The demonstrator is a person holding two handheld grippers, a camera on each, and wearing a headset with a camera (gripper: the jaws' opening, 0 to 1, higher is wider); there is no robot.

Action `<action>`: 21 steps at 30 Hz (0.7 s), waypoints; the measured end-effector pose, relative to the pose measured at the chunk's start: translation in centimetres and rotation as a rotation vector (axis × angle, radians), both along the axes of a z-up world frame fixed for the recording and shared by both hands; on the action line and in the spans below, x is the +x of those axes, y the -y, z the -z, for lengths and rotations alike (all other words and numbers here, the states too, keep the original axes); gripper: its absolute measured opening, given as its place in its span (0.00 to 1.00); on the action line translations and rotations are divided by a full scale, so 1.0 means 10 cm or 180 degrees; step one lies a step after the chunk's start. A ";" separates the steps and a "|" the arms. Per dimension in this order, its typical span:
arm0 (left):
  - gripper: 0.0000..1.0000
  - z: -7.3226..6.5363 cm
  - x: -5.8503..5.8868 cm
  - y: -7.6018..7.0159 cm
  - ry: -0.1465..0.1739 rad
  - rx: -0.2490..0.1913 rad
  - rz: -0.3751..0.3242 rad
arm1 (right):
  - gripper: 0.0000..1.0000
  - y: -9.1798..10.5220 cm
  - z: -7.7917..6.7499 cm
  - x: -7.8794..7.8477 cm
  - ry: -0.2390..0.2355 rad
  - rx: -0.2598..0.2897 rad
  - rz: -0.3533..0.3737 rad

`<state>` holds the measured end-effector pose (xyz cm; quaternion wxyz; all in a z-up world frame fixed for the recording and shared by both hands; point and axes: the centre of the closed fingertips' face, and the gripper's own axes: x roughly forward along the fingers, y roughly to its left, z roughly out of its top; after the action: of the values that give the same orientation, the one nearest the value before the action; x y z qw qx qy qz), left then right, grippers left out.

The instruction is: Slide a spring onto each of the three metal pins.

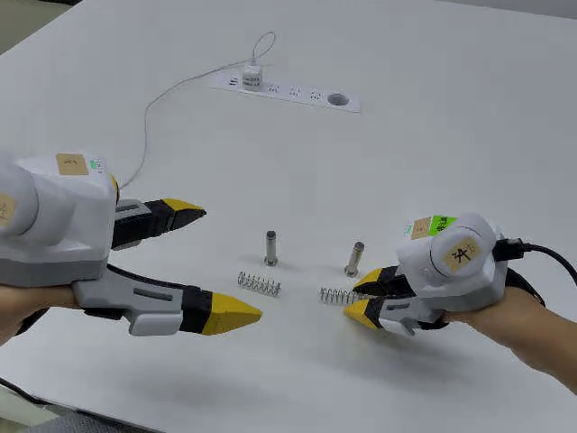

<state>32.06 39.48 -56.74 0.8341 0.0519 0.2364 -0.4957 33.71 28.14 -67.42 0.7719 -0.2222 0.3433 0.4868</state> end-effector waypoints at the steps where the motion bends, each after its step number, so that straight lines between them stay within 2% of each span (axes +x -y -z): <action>1: 0.89 0.02 0.00 0.01 -0.0027 -0.0010 0.0008 | 0.16 0.00 0.00 0.00 0.0003 0.0002 -0.0008; 7: 0.88 0.01 0.01 0.03 -0.0019 -0.0098 -0.0007 | 0.13 0.00 0.00 -0.02 -0.0018 0.0049 0.0029; 15: 0.88 0.16 -0.09 0.05 -0.0108 -0.0111 0.0003 | 0.11 -0.01 0.00 -0.05 -0.0021 0.0042 0.0044; 21: 0.87 0.18 -0.15 0.09 -0.0113 -0.0090 0.0058 | 0.10 -0.04 -0.13 -0.09 0.0031 0.0133 0.0043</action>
<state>30.53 38.58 -58.50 0.8259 0.0334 0.2436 -0.5074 32.82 28.54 -66.15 0.7813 -0.2061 0.3308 0.4876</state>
